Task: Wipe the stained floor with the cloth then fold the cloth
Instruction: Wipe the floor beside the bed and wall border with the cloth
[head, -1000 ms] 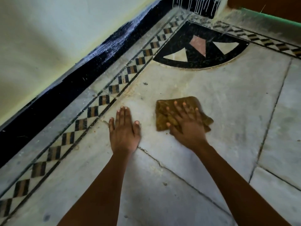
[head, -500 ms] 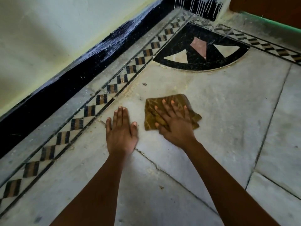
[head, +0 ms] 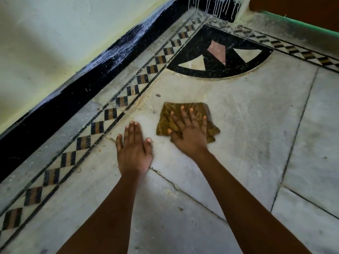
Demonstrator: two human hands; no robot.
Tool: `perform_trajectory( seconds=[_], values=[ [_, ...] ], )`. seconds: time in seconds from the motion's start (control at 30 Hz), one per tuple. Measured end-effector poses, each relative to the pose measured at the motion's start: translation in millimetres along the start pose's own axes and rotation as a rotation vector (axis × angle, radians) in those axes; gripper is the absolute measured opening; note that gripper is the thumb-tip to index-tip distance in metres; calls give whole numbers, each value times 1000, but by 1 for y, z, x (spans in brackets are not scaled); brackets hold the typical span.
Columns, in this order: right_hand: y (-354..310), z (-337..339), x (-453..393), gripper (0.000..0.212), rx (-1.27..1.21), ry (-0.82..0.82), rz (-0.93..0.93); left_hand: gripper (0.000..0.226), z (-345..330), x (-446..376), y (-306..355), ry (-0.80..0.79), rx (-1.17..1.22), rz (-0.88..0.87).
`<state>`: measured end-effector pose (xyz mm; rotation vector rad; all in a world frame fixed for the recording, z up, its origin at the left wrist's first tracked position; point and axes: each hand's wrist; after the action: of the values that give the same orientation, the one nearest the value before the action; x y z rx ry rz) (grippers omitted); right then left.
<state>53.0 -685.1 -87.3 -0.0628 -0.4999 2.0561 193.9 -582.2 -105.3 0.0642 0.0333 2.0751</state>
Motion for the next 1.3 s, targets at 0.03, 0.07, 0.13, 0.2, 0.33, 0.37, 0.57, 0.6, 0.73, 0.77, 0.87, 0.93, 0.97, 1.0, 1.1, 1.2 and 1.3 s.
perform_trajectory(
  seconds=[0.03, 0.07, 0.13, 0.2, 0.33, 0.37, 0.57, 0.6, 0.73, 0.77, 0.87, 0.93, 0.97, 1.0, 1.1, 1.2, 1.3],
  values=[
    [3, -3, 17, 60, -11, 29, 52, 70, 0, 0, 0, -1, 2, -1],
    [8, -4, 34, 62, -31, 63, 84, 69, 0, -1, 0, -2, 3, 0],
    [20, -6, 62, 65, -39, 100, 92, 69, 0, 0, -1, -2, -5, 4],
    [31, -4, 66, 69, -26, 91, 41, 70, 0, 1, -1, -1, -8, 9],
    [24, 4, 12, 85, 38, 74, -63, 69, 1, 1, -1, -4, -13, 15],
    [19, 5, -1, 85, 72, 54, -78, 68, 1, 0, 1, -8, -12, 16],
    [15, -5, 39, 64, 79, 89, 106, 67, 1, 1, 0, -20, -15, 6],
    [20, -8, 57, 61, 66, 107, 141, 67, 1, 1, 0, -16, -16, 7],
    [48, -13, 112, 59, 46, 129, 87, 67, 2, 3, -1, 8, -4, 13],
    [54, -9, 109, 61, 46, 148, 40, 67, 1, 3, 0, 5, 1, 12],
    [57, 6, 63, 68, -3, 170, -175, 67, 1, 2, 0, -7, 2, 10],
    [47, 11, 25, 64, -12, 163, -294, 67, -1, 1, 0, -14, -12, 15],
    [39, 11, 13, 61, -5, 150, -306, 67, -1, 0, 0, -14, -14, 13],
    [30, 9, 9, 59, 4, 128, -279, 67, -1, 1, 0, -12, -14, 10],
    [13, -9, 41, 65, 39, 72, -16, 67, -1, 1, 0, -2, -9, 6],
    [29, -18, 98, 60, 58, 128, 108, 67, 0, 2, -1, 5, 4, 14],
    [57, -7, 114, 60, 0, 170, -28, 67, -1, 2, -1, 0, 10, 11]
  ],
)
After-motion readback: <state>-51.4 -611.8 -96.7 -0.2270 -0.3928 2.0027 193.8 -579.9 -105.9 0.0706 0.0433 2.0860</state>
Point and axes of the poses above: each hand's wrist, its own x-axis away from the middle knuckle, its own z-axis out of the back of the hand, y = z × x, and after that the axes turned 7 degrees about -x, right-handed
